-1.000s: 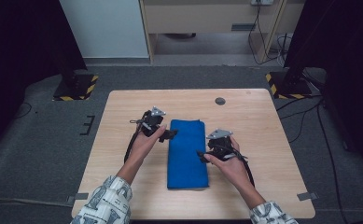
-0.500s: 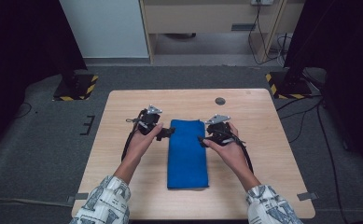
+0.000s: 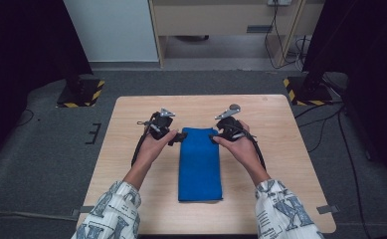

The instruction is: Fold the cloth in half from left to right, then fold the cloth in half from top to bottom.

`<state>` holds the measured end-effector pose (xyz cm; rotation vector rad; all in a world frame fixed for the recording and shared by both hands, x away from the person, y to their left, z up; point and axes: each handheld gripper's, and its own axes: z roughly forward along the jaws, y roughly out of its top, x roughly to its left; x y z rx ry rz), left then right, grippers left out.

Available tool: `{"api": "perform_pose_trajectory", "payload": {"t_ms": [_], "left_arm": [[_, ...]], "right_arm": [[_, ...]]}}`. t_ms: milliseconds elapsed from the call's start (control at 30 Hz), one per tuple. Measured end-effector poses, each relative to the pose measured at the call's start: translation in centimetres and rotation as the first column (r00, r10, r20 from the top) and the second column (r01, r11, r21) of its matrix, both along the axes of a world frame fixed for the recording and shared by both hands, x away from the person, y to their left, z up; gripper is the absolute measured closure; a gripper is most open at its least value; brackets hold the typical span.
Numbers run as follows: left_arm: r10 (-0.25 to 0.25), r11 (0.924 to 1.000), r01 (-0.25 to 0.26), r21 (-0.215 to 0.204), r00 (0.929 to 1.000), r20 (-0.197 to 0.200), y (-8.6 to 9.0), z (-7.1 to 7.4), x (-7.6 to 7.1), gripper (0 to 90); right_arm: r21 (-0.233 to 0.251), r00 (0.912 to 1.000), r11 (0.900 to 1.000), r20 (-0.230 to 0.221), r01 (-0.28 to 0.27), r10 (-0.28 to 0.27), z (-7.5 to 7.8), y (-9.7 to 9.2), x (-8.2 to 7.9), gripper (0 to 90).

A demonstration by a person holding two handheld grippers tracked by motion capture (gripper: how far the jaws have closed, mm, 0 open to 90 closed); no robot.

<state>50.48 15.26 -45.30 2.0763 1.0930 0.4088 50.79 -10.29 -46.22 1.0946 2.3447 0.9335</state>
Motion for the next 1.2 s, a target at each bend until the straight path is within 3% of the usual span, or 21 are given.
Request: {"api": "perform_pose_trajectory", "payload": {"t_ms": [67,233,467,567,633,833,967,1200], "left_arm": [[0.011,0.9998,-0.011,-0.014,0.9999,0.004,0.1,-0.1,0.3,10.8],[0.022,0.9993,-0.022,0.029,0.9995,-0.021,0.2,-0.8,1.5,12.3],[0.058,0.9975,-0.057,0.041,0.9973,-0.044,0.0,-2.3,3.1,15.3],[0.061,0.9973,-0.060,0.043,0.9973,-0.041,-0.1,-2.8,3.6,20.6],[0.064,0.9965,-0.061,0.057,0.9971,-0.043,-0.3,-3.1,3.7,21.9],[0.060,0.9960,-0.056,0.069,0.9972,-0.046,-0.7,-3.4,3.7,27.2],[0.056,0.9959,-0.053,0.073,0.9974,-0.044,-0.8,-3.7,3.9,28.8],[0.068,0.9949,-0.063,0.078,0.9959,-0.060,-1.3,-4.9,4.4,30.4]], "right_arm": [[0.008,1.0000,1.0000,-0.005,0.001,-0.001,0.1,0.0,0.5,26.3],[-0.005,0.9997,1.0000,-0.024,-0.005,0.005,-0.1,-0.1,1.5,32.0],[-0.007,0.9971,0.9994,-0.068,0.034,-0.034,-1.3,-0.6,2.9,37.1],[-0.023,0.9955,0.9989,-0.085,0.040,-0.042,-1.9,-0.5,3.4,41.1],[-0.038,0.9948,0.9981,-0.088,0.048,-0.051,-2.4,-0.4,3.7,43.5],[-0.025,0.9929,0.9980,-0.103,0.057,-0.059,-3.0,-0.3,4.1,51.0],[0.000,0.9923,0.9979,-0.105,0.065,-0.065,-2.9,0.0,4.2,50.9],[-0.005,0.9876,0.9974,-0.139,0.073,-0.073,-3.7,1.0,4.5,49.7]]}}
